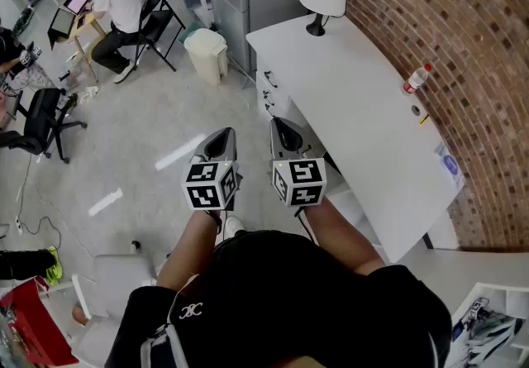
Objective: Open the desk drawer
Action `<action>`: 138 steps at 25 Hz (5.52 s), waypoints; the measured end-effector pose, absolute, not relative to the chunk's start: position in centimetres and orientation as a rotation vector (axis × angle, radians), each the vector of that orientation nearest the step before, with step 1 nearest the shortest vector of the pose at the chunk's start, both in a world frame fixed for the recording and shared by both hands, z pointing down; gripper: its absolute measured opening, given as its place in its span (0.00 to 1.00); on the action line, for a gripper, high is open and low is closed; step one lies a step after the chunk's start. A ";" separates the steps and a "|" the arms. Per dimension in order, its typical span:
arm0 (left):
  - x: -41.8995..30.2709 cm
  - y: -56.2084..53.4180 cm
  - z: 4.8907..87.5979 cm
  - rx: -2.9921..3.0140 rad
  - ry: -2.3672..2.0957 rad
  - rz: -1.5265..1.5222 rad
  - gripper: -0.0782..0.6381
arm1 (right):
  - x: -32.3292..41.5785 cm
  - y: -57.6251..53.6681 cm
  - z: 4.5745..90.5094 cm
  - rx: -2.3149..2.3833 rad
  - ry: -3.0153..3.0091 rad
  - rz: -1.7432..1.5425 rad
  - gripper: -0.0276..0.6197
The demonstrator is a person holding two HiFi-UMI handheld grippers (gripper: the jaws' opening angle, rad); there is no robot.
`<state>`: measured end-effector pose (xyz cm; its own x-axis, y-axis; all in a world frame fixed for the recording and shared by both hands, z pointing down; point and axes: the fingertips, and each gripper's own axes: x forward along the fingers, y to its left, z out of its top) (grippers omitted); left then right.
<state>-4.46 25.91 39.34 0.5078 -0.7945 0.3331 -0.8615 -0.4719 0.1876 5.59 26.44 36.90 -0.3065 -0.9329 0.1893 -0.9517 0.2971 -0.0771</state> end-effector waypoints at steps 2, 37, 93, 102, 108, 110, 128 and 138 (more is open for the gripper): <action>-4.6 25.9 39.5 2.422 -1.383 0.284 0.11 | 5.3 26.4 37.0 1.781 -2.445 0.268 0.04; -12.9 20.7 42.5 2.438 -1.165 0.285 0.11 | -1.5 22.6 39.1 1.938 -2.283 0.300 0.04; 3.1 -9.7 55.8 2.001 -1.143 0.340 0.11 | 14.5 -10.7 51.2 1.505 -2.230 0.561 0.04; 2.8 -12.2 62.7 1.968 -0.997 0.259 0.11 | 11.6 -11.3 56.2 1.355 -2.091 0.533 0.04; 4.6 -12.6 68.3 1.912 -0.824 0.181 0.11 | 11.4 -12.2 59.2 1.338 -1.993 0.564 0.04; 5.2 -12.9 70.3 1.867 -0.781 0.132 0.11 | 11.5 -12.4 60.0 1.349 -1.965 0.588 0.04; 11.7 -15.2 84.9 1.618 -0.661 -0.037 0.28 | 15.0 -13.1 62.8 1.390 -1.862 0.608 0.04; 14.4 -16.1 88.4 1.560 -0.649 -0.007 0.28 | 15.3 -12.8 63.9 1.353 -1.855 0.592 0.04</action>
<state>14.36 -16.13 88.36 0.8352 -0.4007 0.3768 -0.3923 0.0463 0.9187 15.25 -12.80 63.90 -0.1581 -0.5926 0.7898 -0.9407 0.3336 0.0620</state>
